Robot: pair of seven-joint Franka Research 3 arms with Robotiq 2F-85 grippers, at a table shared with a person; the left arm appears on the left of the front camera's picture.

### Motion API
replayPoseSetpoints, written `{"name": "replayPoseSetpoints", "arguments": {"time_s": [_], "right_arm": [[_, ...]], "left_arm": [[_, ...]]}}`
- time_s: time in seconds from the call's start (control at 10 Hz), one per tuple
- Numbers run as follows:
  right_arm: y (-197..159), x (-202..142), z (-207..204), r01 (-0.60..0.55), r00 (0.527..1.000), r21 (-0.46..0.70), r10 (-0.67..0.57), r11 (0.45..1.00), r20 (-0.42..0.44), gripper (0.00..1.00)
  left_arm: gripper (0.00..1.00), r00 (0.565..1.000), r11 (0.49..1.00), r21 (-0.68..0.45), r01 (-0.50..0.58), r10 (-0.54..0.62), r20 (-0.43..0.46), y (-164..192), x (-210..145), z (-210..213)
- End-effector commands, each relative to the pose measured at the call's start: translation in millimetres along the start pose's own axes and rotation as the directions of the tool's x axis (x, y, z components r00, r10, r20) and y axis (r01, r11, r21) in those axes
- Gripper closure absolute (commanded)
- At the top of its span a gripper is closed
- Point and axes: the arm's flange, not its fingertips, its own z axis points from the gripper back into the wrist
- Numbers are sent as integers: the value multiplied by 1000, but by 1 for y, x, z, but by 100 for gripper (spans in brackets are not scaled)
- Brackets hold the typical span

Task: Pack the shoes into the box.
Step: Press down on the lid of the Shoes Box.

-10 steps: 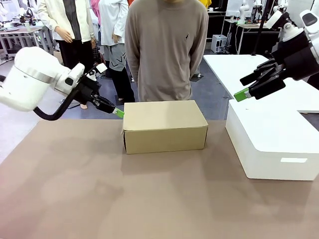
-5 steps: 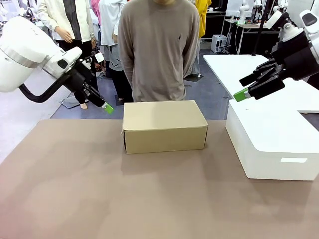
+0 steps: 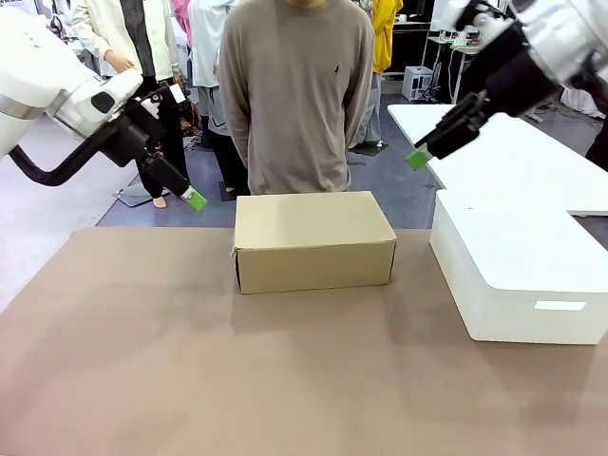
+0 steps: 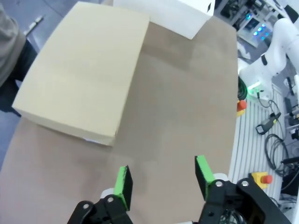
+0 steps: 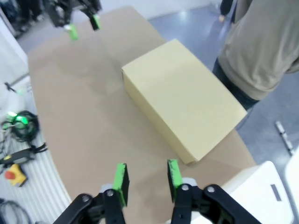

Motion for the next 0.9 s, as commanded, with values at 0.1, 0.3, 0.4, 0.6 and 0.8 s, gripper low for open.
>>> {"name": "replayPoseSetpoints", "arguments": {"time_s": [0.1, 0.3, 0.4, 0.6, 0.8], "right_arm": [[-14, 42, -11, 9, 991, -77, -19, 997, -131, 100], [-20, 61, -34, -19, 983, -83, 3, 996, -182, 100], [-22, 67, -44, -28, 981, -82, 11, 996, -194, 100], [-25, 75, -58, -55, 979, -103, 33, 993, -203, 100], [-22, 66, -59, -67, 981, -69, 53, 995, -186, 100]], "left_arm": [[0, 997, 997, 60, -51, 55, -56, -26, -8, 5], [0, 992, 995, 71, -74, 81, -102, -41, -7, 13], [0, 988, 994, 79, -78, 88, -126, -47, -7, 16], [0, 986, 995, 90, -45, 58, -154, -51, -5, 17], [0, 989, 995, 83, -51, 62, -131, -49, -2, 15]]}}
